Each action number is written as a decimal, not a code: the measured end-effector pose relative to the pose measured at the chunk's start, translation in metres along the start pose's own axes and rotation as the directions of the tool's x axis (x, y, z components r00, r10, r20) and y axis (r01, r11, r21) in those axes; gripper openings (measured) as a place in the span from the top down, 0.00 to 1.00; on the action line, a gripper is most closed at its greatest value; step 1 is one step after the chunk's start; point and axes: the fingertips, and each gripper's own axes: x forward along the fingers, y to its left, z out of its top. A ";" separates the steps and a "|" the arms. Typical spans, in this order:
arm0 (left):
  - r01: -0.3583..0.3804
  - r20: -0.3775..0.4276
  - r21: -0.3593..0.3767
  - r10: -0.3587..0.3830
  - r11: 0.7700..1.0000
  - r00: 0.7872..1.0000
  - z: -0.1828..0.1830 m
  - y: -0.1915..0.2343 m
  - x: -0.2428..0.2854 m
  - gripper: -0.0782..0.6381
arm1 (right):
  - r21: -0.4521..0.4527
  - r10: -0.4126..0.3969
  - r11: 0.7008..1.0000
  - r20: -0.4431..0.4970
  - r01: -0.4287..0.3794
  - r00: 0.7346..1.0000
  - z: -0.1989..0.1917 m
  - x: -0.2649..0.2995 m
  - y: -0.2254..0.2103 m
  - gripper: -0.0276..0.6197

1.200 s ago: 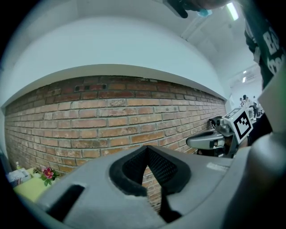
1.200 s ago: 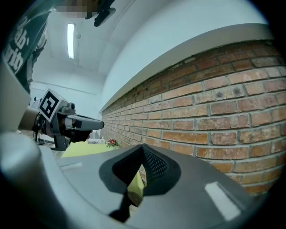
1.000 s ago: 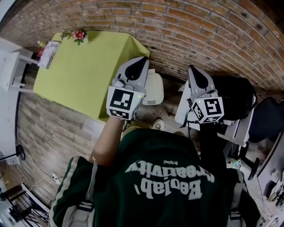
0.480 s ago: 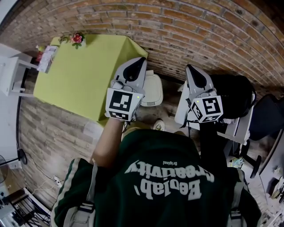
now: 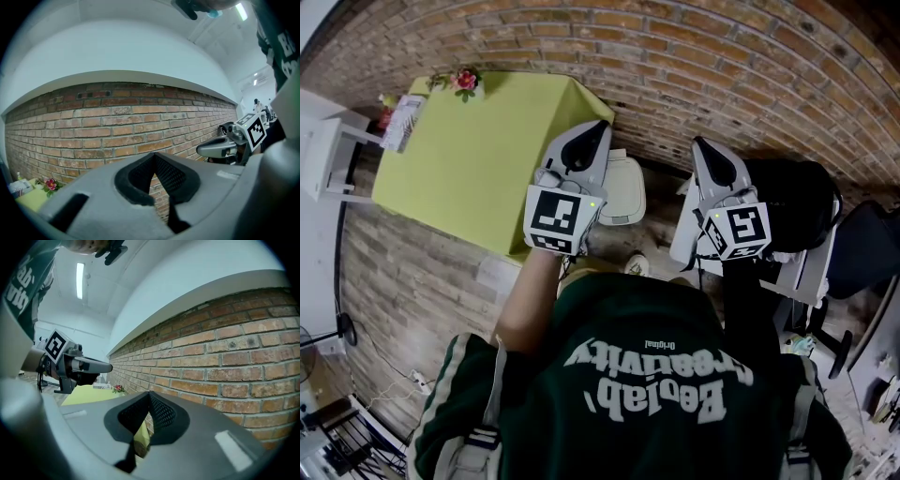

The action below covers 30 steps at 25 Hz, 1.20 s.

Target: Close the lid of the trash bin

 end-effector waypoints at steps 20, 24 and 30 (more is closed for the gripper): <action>0.017 0.015 0.019 -0.017 1.000 1.000 0.008 -0.007 -0.005 0.88 | -0.074 0.069 0.995 0.010 -0.068 0.998 0.003 -0.007 0.019 0.94; 0.024 0.014 0.030 -0.024 0.999 1.000 0.009 -0.007 -0.004 0.88 | -0.076 0.071 0.995 0.012 -0.070 0.997 0.004 -0.007 0.019 0.94; 0.029 0.009 0.038 -0.029 0.999 1.000 0.009 -0.008 -0.003 0.88 | -0.076 0.076 0.994 0.013 -0.075 0.997 0.004 -0.007 0.019 0.94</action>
